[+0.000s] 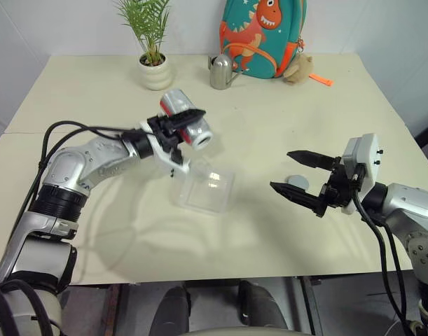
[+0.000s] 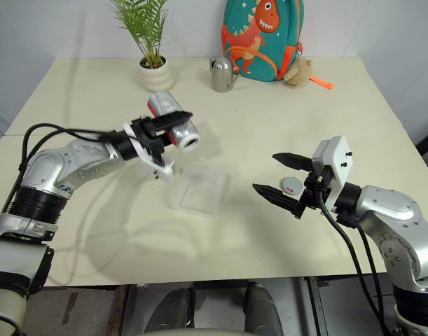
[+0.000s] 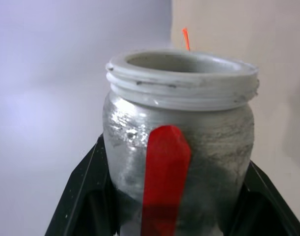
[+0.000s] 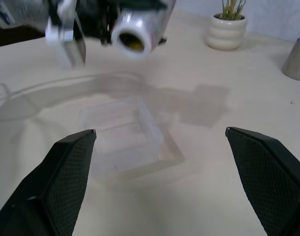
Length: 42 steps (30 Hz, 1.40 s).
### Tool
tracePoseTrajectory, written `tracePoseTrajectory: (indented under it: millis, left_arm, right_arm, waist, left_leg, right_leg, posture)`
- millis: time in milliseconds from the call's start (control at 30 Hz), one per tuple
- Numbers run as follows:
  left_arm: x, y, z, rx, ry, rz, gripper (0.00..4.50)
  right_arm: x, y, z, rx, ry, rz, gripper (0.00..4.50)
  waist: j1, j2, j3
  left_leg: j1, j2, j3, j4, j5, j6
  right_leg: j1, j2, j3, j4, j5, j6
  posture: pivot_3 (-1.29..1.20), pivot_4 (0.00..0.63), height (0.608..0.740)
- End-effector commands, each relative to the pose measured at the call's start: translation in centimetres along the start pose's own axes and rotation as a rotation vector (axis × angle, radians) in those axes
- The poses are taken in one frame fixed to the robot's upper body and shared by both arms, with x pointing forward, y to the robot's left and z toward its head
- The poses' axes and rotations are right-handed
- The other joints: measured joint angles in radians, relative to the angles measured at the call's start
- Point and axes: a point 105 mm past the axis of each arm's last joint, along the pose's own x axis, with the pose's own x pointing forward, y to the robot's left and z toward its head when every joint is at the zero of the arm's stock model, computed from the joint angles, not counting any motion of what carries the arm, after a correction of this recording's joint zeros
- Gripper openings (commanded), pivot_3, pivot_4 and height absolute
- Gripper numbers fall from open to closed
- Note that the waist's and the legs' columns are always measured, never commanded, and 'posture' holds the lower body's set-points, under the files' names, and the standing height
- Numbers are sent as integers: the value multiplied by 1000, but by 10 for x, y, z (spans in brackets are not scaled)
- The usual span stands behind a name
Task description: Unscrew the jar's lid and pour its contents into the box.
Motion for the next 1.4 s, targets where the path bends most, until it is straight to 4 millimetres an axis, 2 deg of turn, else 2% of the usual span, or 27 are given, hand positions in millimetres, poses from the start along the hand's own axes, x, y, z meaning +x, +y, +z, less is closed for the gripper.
tracePoseTrajectory:
  millis: [33,200,233,400,633,800,900,967,1033,1067,1100,1133,1167,1233,1300,1400]
  left_arm:
    - [3,9,14,177,-74,134,1951]
    - [2,-12,9,279,-58,110,1951]
    - [3,-10,9,324,-50,136,1951]
    - [4,-12,8,339,-55,151,1951]
    - [-6,-2,3,317,-61,164,1951]
    - [-19,21,-15,135,4,219,1951]
    - [-26,30,-33,-42,96,212,1951]
    - [-31,24,-47,-202,196,174,1951]
    - [-41,4,-70,-509,394,127,1951]
    - [-51,-9,-82,-723,525,145,1951]
    - [-58,-19,-86,-879,596,156,1951]
    - [-66,-33,-88,-1052,679,153,1951]
    - [-73,-39,-88,-1131,730,173,1951]
    - [-95,-61,-85,-1447,907,275,1951]
    - [-109,-70,-80,-1627,994,349,1951]
    - [-126,-70,-74,-1781,1037,451,1951]
  right_arm:
    - [4,3,12,-48,-49,2,4454]
    - [7,5,13,-43,-65,-3,4454]
    - [7,5,13,-43,-66,-6,4454]
    - [8,4,13,-41,-76,-14,4454]
    - [8,5,12,-29,-87,-2,4454]
    - [7,4,9,-18,-80,8,4454]
    - [8,5,7,-10,-67,30,4454]
    - [8,5,5,-7,-58,42,4454]
    - [9,5,4,-6,-52,51,4454]
    - [9,4,4,-8,-48,56,4454]
    - [9,4,4,-10,-46,59,4454]
    - [10,3,4,-10,-45,63,4454]
    - [10,3,4,-10,-44,66,4454]
    - [11,1,5,-16,-39,79,4454]
    - [12,0,6,-22,-34,93,4454]
    - [14,-1,5,-41,-10,119,4454]
  waist:
    - [2,0,0]
    - [1,0,0]
    - [1,0,0]
    - [1,0,0]
    - [-3,0,0]
    - [-1,0,0]
    - [0,0,0]
    - [-1,0,0]
    - [-3,0,0]
    - [-4,1,0]
    - [-4,1,-1]
    - [-7,1,-1]
    - [-11,1,-1]
    - [-22,1,0]
    - [-29,0,0]
    - [-30,0,0]
  left_leg:
    - [0,0,0,0,0,0]
    - [0,0,0,0,0,0]
    - [0,0,0,0,0,0]
    - [0,0,0,0,0,0]
    - [0,0,1,0,0,0]
    - [0,0,1,0,0,0]
    - [0,0,1,0,0,0]
    - [0,0,1,0,0,0]
    - [0,0,2,0,0,0]
    - [1,0,2,1,0,0]
    - [1,0,2,1,0,0]
    - [1,0,2,2,0,0]
    - [1,0,2,2,0,0]
    - [1,0,2,3,0,0]
    - [1,0,1,4,0,0]
    - [0,0,1,7,0,1]
  right_leg:
    - [0,0,0,0,0,0]
    - [0,0,0,0,0,0]
    - [0,0,0,0,0,0]
    - [0,0,0,1,0,0]
    - [-1,0,0,1,0,0]
    - [-1,0,0,1,0,0]
    - [-1,-1,0,1,0,0]
    - [-1,-1,0,1,0,0]
    - [0,-1,0,1,0,0]
    - [0,-1,0,2,0,0]
    - [0,-1,0,3,0,0]
    - [0,-1,1,4,0,0]
    - [0,0,1,4,0,0]
    - [0,0,1,5,0,0]
    - [0,0,1,5,0,0]
    - [0,0,1,6,0,0]
  posture:
    - [0,150,740]
    - [0,150,740]
    - [0,150,740]
    - [0,150,740]
    - [0,150,740]
    - [0,150,740]
    - [0,150,740]
    - [0,150,740]
    - [0,150,740]
    - [0,150,740]
    - [0,150,740]
    - [0,150,740]
    - [0,150,740]
    - [0,150,740]
    - [0,150,740]
    - [0,150,740]
